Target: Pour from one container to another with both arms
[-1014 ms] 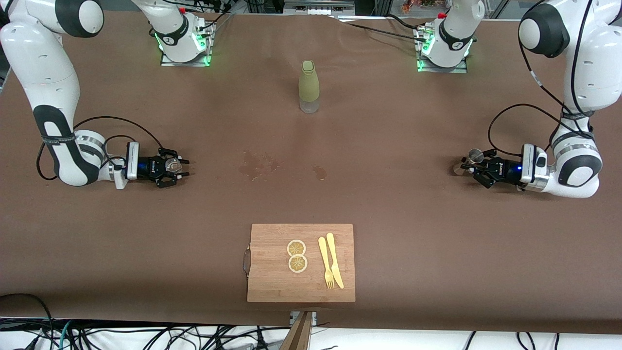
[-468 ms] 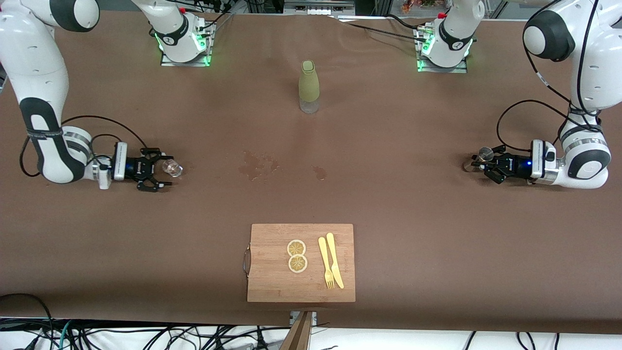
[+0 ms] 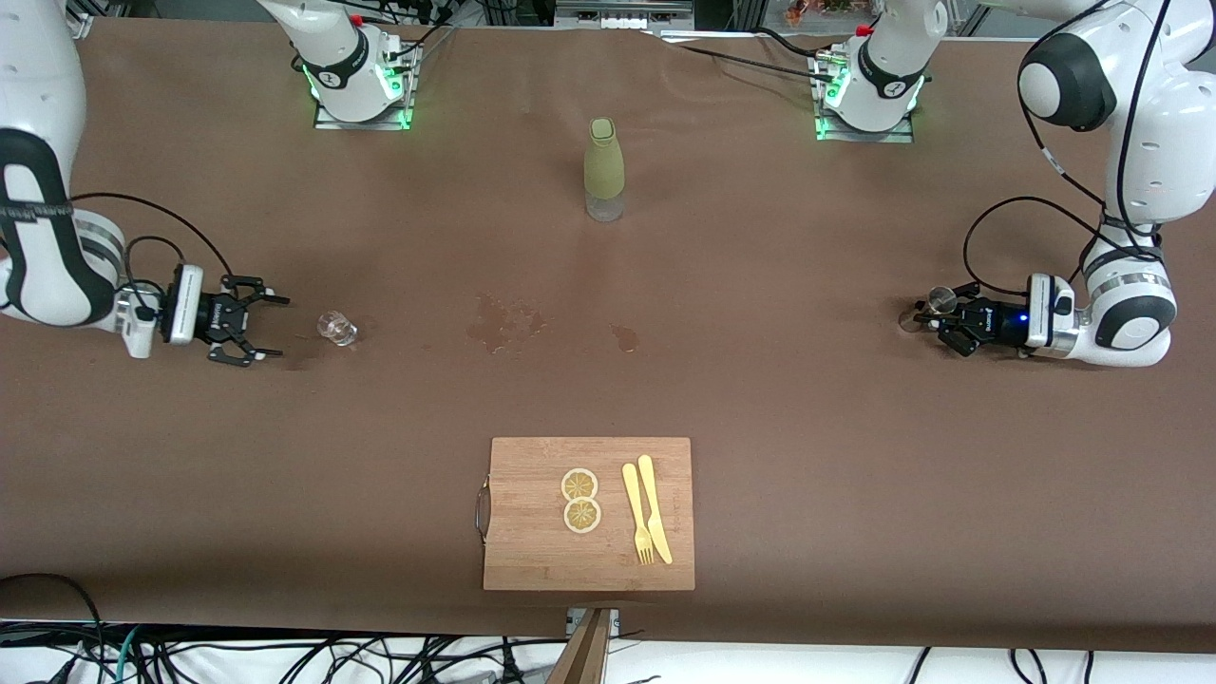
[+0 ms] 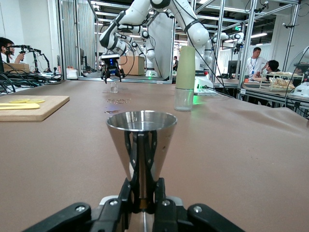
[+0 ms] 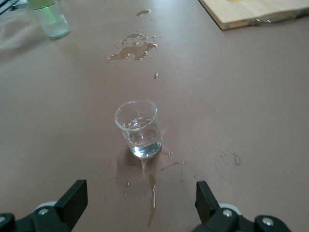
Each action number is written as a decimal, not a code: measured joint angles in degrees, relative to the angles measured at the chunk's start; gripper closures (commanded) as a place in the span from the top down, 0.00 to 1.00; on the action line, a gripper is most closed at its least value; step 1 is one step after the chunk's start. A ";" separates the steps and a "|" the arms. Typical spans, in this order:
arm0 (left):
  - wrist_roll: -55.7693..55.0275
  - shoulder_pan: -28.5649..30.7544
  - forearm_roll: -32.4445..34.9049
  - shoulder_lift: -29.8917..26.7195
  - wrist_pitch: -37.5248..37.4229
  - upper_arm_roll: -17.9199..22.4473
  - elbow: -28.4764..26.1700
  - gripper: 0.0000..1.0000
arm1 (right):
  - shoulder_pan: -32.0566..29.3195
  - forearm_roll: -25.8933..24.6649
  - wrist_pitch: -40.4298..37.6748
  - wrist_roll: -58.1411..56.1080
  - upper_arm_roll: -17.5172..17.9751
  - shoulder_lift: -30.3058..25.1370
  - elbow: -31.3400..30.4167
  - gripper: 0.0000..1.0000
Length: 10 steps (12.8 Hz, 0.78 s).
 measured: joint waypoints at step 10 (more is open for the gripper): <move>-5.59 -0.08 8.98 -0.19 0.77 0.89 10.12 1.00 | 4.46 -13.44 6.50 43.56 2.54 -16.46 -4.79 1.00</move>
